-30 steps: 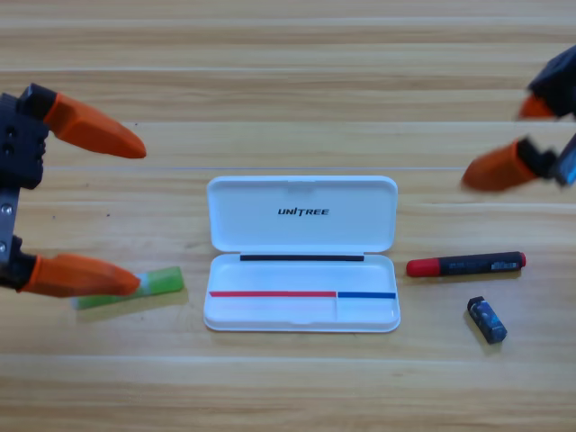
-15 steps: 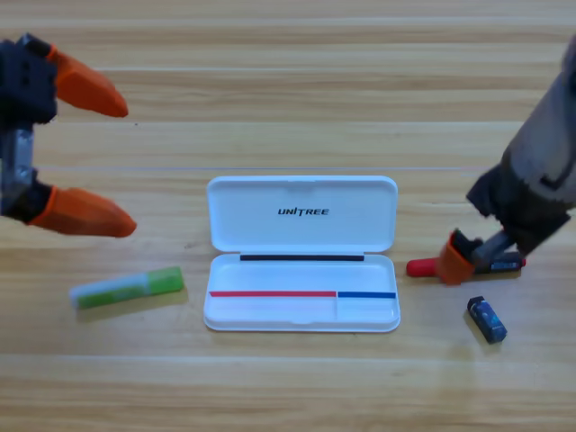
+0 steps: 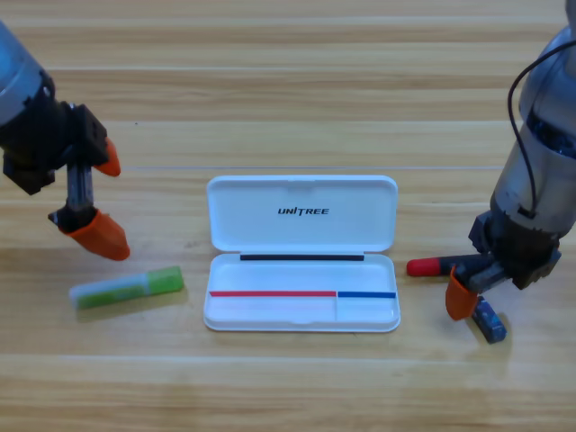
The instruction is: Clean up eraser and pencils
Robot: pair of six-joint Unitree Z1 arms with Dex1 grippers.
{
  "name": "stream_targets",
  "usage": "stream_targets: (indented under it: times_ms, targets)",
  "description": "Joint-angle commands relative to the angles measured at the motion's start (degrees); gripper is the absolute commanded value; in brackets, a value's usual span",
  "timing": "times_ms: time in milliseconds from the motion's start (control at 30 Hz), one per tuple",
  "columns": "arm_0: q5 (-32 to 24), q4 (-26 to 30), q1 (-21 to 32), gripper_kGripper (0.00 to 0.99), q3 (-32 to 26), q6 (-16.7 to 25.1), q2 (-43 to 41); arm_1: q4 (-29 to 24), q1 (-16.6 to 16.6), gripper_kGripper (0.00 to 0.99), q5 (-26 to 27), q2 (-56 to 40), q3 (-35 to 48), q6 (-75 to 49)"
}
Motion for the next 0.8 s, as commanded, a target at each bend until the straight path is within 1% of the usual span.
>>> stream_targets:
  times_ms: [33,67,133,200,267,300,367,400,433,467,500,533,567,633,733,800]
  targets:
    - [1.5,0.4,2.0,0.99,1.1,0.5,4.5,0.6,-2.6,0.893,3.7,5.2,1.5,2.1]
    - [1.6,0.3,2.0,0.99,1.1,0.5,4.9,0.6,-2.7,0.89,3.7,5.6,1.5,2.3]
    - [1.9,0.3,2.0,0.99,1.2,0.4,5.5,0.6,-2.9,0.834,4.0,6.5,1.4,2.3]
    - [1.9,-0.1,2.1,0.99,1.2,0.2,6.0,0.6,-3.1,0.811,4.0,7.2,1.5,2.3]
    - [1.9,-0.4,2.4,0.99,1.4,0.2,6.3,0.6,-3.1,0.724,3.9,7.6,1.7,2.3]
    - [1.9,-0.7,2.5,0.99,1.6,0.2,6.4,0.6,-3.3,0.614,3.9,7.7,1.9,2.3]
    - [2.0,-1.1,2.9,0.99,1.9,0.2,6.6,0.6,-3.3,0.333,3.8,7.9,2.0,2.1]
    - [2.1,-1.5,3.0,0.99,2.2,0.2,6.7,0.6,-3.3,0.218,3.7,8.0,2.0,1.9]
    - [2.3,-1.8,3.1,0.99,2.5,0.1,6.9,0.6,-3.4,0.126,3.3,8.1,1.9,1.8]
    - [2.4,-2.3,3.1,0.99,2.8,0.1,7.1,0.6,-3.4,0.057,2.5,8.2,1.8,1.6]
    - [2.5,-2.7,3.3,0.99,3.1,0.0,7.4,0.6,-3.4,0.026,1.6,8.5,1.6,1.3]
    - [2.5,-3.2,3.6,0.99,3.4,0.0,7.6,0.6,-3.4,0.023,0.9,8.6,1.7,1.2]
    - [2.7,-3.8,3.8,0.99,3.9,0.0,7.8,0.7,-3.4,0.0,0.4,8.7,1.9,1.2]
    - [3.2,-5.0,4.1,0.99,4.6,0.0,8.4,1.4,-3.4,0.0,-0.3,8.3,1.6,-0.4]
    - [4.0,-6.8,4.6,0.99,5.6,0.0,9.3,3.8,-3.4,0.0,0.1,6.4,-1.4,-9.5]
    - [4.1,-7.6,5.1,0.99,6.0,0.1,10.1,5.7,-2.3,0.0,1.1,4.4,-4.0,-22.1]
